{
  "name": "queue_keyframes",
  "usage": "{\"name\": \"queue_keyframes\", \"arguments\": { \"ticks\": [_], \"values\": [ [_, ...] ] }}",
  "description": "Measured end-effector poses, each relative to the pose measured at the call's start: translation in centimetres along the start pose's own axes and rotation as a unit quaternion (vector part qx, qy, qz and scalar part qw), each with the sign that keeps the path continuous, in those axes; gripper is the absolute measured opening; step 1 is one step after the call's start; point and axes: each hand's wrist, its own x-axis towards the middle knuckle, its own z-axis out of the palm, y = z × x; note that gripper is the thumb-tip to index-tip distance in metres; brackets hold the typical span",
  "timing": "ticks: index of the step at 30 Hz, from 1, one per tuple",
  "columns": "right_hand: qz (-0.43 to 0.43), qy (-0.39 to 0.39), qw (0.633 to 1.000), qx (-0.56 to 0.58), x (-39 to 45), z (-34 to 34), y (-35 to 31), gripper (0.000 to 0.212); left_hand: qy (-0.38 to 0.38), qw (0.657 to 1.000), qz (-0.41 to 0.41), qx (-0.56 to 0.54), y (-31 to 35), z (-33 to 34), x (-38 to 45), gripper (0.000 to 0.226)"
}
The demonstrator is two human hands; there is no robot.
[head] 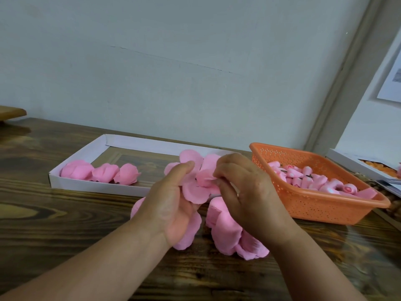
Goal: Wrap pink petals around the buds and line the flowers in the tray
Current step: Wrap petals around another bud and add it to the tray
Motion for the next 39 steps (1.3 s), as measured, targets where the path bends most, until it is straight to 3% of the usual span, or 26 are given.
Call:
{"name": "queue_keyframes", "arguments": {
  "ticks": [7, 11, 15, 19, 26, 34, 39],
  "values": [
    [-0.043, -0.043, 0.998, -0.022, -0.1, 0.3, -0.8, 0.005, 0.108, 0.992, -0.014, 0.066, -0.1, -1.2, 0.8, 0.013],
    [-0.038, -0.047, 0.997, -0.039, -0.2, 0.7, -0.9, 0.007, 0.132, 0.973, 0.05, 0.18, -0.5, -1.3, 1.0, 0.015],
    [-0.007, -0.027, 0.999, -0.021, 0.0, 1.1, -0.9, 0.004, 0.116, 0.969, 0.068, 0.209, -0.5, -0.9, 0.6, 0.019],
    [0.082, -0.023, 0.995, 0.045, -0.1, 1.0, -0.5, 0.01, 0.123, 0.958, 0.085, 0.246, -0.4, -0.8, 0.6, 0.026],
    [0.159, -0.008, 0.98, 0.118, 0.0, 0.5, 0.1, 0.012, 0.106, 0.942, 0.089, 0.304, -0.5, -1.0, 0.5, 0.022],
    [0.219, -0.026, 0.96, 0.174, -0.1, -0.4, 1.0, 0.036, 0.035, 0.931, 0.085, 0.352, -0.4, -1.0, 0.0, 0.02],
    [0.229, 0.007, 0.96, 0.158, -0.3, -0.4, 1.2, 0.029, 0.041, 0.938, 0.063, 0.338, -0.3, -0.9, 0.1, 0.017]
  ]
}}
